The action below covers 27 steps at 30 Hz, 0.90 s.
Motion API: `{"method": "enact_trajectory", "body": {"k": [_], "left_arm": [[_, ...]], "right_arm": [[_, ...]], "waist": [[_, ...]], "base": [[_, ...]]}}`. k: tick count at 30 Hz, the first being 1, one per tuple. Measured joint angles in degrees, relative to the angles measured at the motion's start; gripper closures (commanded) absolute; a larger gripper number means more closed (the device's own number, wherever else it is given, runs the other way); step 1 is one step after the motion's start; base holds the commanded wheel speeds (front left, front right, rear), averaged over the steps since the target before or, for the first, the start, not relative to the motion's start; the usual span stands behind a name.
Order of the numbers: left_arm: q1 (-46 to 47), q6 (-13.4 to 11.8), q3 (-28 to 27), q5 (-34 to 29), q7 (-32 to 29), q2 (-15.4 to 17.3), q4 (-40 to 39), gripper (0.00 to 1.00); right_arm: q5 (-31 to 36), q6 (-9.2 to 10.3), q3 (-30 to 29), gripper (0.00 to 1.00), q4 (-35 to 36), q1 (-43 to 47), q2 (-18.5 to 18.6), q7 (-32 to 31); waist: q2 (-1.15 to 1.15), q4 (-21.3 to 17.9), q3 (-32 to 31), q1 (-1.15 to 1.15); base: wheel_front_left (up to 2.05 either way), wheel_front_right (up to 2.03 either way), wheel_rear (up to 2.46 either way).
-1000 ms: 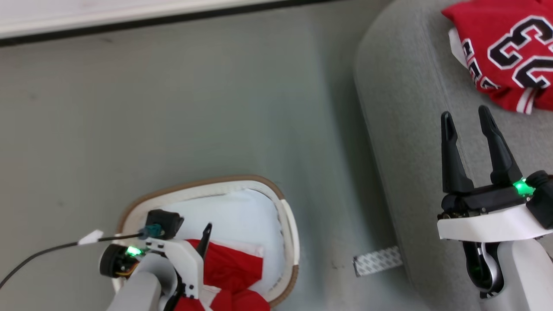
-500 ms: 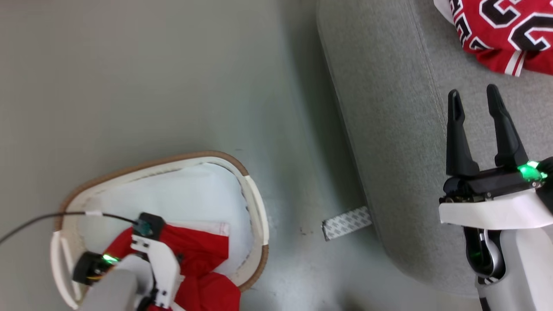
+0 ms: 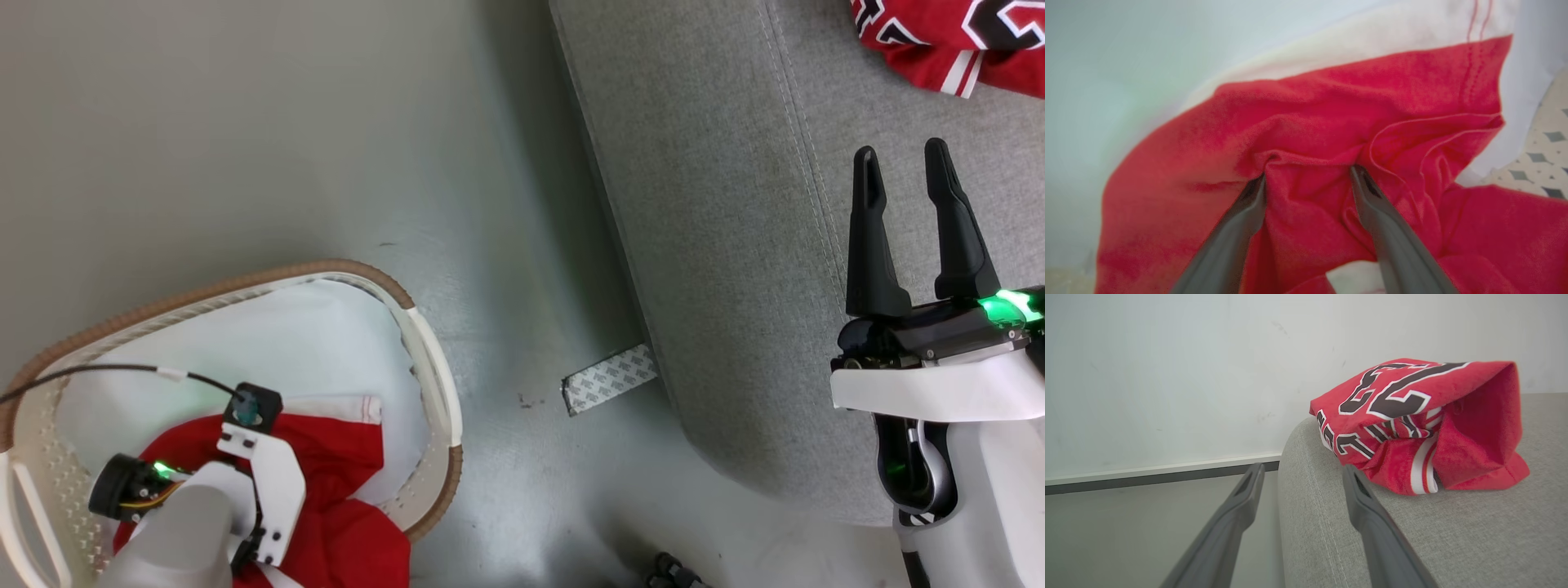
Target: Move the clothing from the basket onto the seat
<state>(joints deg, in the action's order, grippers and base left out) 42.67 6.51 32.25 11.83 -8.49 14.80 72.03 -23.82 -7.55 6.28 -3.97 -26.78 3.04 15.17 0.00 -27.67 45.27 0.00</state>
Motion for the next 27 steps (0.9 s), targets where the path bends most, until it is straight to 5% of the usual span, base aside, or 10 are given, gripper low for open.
{"method": "enact_trajectory", "body": {"k": [2, 4, 5, 14, 27], "left_arm": [[0.47, -0.03, 0.45, -0.21, -1.01, 0.24, 0.22, 0.00], [0.71, -0.34, 1.02, -0.65, -1.09, 0.42, 0.31, 0.82], [0.88, -0.36, 1.09, -0.64, -1.19, 0.42, 0.36, 1.00], [-0.09, -0.22, 1.12, 0.62, 2.05, -1.33, 0.93, 1.00], [-5.93, 0.73, 1.99, 4.91, 13.96, -10.36, -1.62, 1.00]], "right_arm": [[-0.41, 0.00, 0.07, 0.00, 0.05, -0.07, -0.01, -0.01], [-0.49, 0.00, 0.15, 0.00, 0.07, -0.10, -0.01, 0.00], [-0.52, 0.00, 0.13, 0.00, 0.05, -0.10, -0.01, -0.01], [0.00, 0.00, -0.04, 0.00, -1.57, -0.14, -0.07, -0.01], [3.41, 0.00, -3.66, 0.00, -5.43, 5.15, 0.67, 0.00]], "waist": [[0.00, -0.40, 0.59, 0.00], [0.00, -0.69, 1.01, 0.00], [0.00, -0.75, 1.12, 0.00], [0.00, 0.39, -2.05, 0.00], [0.00, 6.43, -16.30, -0.01]], "base": [[0.00, 0.00, 0.00], [0.00, 0.00, 0.00], [0.00, 0.00, 0.00], [0.00, 0.00, 0.00], [0.00, 0.00, 0.00]]}}
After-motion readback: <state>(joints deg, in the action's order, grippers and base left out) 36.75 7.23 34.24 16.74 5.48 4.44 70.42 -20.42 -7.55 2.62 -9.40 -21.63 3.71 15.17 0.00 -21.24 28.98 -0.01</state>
